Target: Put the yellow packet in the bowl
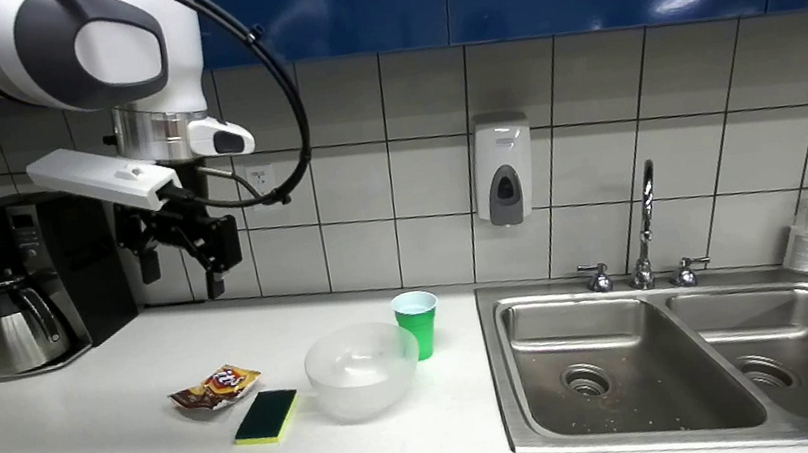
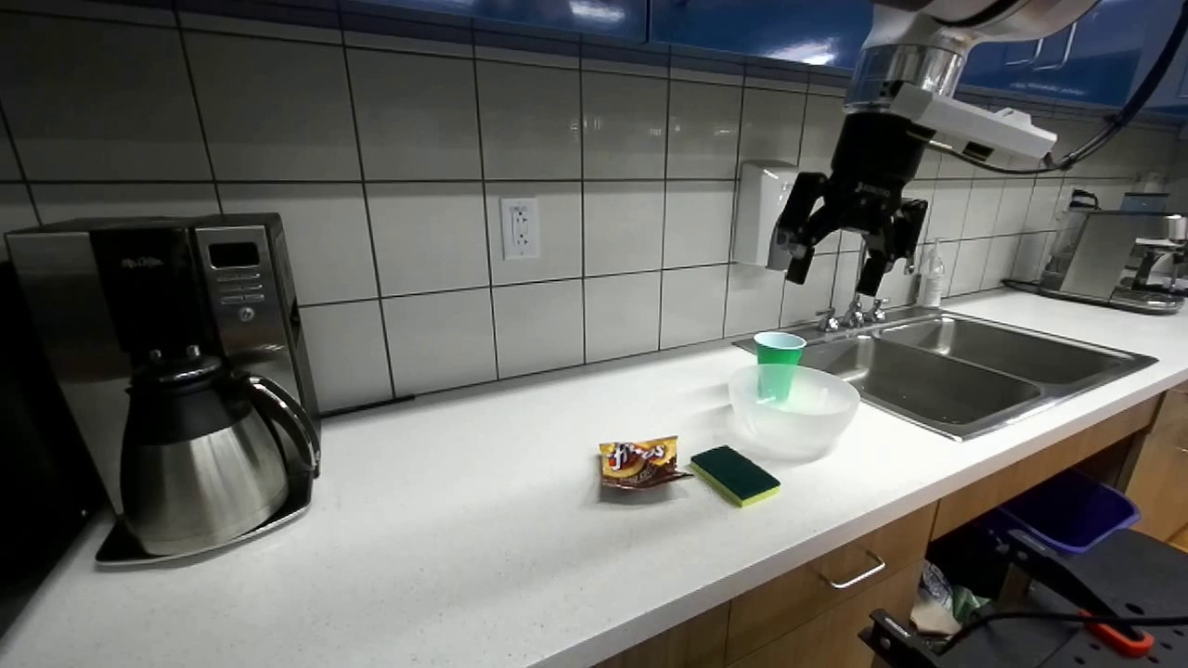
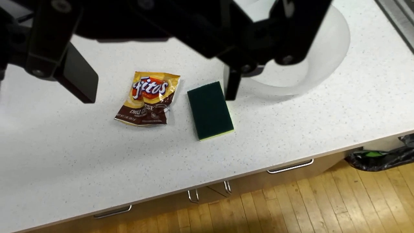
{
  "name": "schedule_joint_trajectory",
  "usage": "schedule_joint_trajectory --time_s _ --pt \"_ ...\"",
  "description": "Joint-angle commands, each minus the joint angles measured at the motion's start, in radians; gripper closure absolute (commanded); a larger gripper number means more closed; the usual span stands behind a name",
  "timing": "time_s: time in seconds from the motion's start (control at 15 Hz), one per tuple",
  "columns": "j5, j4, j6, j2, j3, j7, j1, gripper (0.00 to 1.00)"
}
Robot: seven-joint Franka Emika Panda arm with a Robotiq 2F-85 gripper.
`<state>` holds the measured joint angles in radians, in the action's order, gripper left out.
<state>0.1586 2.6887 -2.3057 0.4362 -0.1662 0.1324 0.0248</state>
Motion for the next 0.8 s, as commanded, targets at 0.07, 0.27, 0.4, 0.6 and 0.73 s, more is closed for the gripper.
schedule_joint_trajectory --time_s 0.07,0.27,0.4,0.6,0.73 --pt "0.064 0.037 -0.123 -0.059 0.019 0.039 -0.055 0.0" --pt "0.102 0.03 -0.193 -0.141 0.024 0.057 -0.098 0.0" --pt "0.126 0.016 -0.242 -0.208 0.033 0.068 -0.122 0.0" --pt "0.161 -0.011 -0.301 -0.303 0.051 0.097 -0.145 0.0" --pt "0.172 -0.039 -0.328 -0.369 0.072 0.108 -0.149 0.0"
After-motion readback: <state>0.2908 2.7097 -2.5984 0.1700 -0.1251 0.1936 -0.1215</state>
